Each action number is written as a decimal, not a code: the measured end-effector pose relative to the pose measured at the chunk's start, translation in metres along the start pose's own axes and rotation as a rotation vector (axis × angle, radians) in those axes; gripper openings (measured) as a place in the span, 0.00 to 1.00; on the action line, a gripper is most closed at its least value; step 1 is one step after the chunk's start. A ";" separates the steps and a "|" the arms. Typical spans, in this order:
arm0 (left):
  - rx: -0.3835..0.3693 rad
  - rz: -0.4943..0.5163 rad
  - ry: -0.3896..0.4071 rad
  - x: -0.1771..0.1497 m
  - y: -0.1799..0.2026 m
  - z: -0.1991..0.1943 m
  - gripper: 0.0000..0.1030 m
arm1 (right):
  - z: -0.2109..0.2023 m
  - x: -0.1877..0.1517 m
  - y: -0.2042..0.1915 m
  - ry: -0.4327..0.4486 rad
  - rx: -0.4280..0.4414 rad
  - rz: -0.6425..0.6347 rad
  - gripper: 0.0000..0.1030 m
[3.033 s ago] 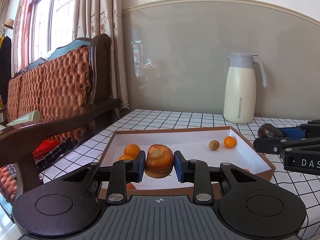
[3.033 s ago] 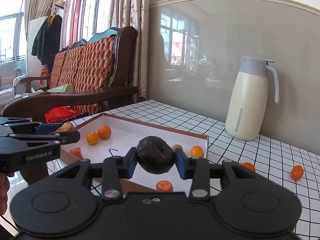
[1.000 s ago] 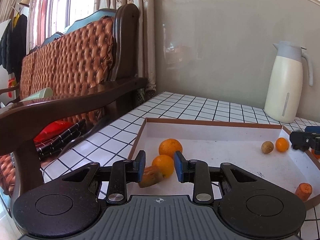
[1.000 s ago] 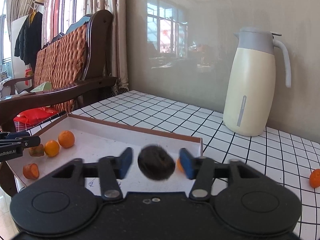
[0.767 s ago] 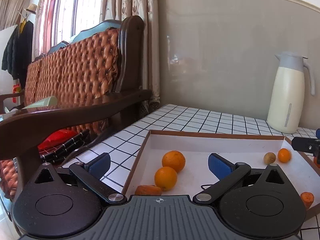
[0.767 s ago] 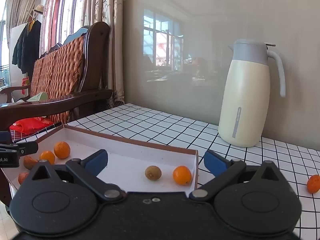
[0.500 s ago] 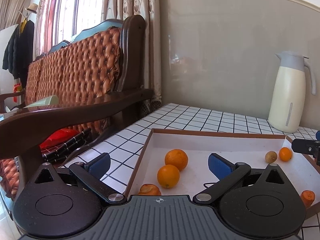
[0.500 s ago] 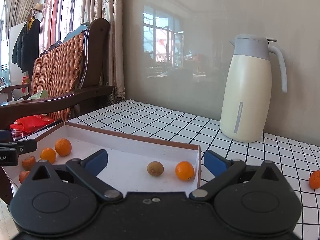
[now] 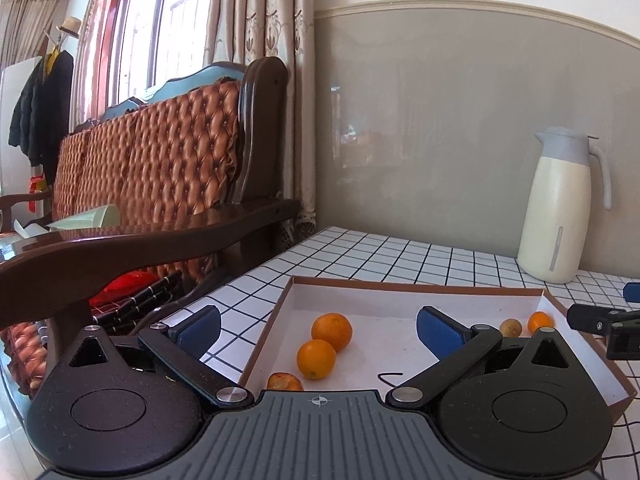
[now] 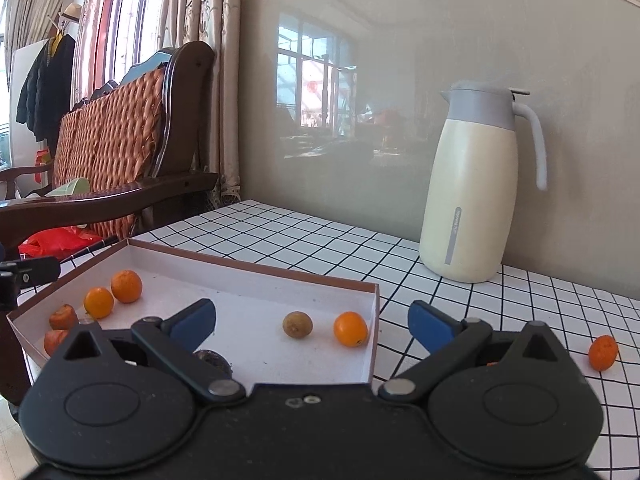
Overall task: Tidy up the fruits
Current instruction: 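Move both open grippers from the box to the loose oranges on the table, then close the left gripper on a large orange while the right gripper closes on another orange, then carry both held oranges over the box and lower them inside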
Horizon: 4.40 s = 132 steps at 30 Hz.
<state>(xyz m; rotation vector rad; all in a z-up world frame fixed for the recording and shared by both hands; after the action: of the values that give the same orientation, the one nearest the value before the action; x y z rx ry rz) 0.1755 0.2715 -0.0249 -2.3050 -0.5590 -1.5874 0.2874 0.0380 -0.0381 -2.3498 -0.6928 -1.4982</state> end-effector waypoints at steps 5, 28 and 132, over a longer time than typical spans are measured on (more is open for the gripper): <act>0.049 0.006 0.018 0.010 0.012 -0.014 1.00 | -0.021 -0.003 0.010 0.019 -0.016 -0.008 0.94; -0.182 0.137 0.027 -0.008 0.152 -0.064 1.00 | -0.103 -0.015 0.094 0.050 -0.126 0.039 0.94; -0.373 0.200 -0.256 -0.063 0.373 0.056 0.41 | 0.015 -0.078 0.279 -0.199 -0.306 0.212 0.28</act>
<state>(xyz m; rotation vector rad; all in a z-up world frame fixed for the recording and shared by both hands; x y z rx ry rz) 0.3762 -0.0432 -0.1094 -2.7593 -0.0790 -1.4074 0.4190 -0.2117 -0.1066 -2.7272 -0.2544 -1.3715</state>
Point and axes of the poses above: each gripper's, at about its wrist camera, not at the fingertips, and z roughly the way its jaws point, y to its right, x to its top, the point moved 10 cm from there along z, roughly the way its jaws point, and after that the axes turned 3 degrees about -y, right-handed, at the moved point
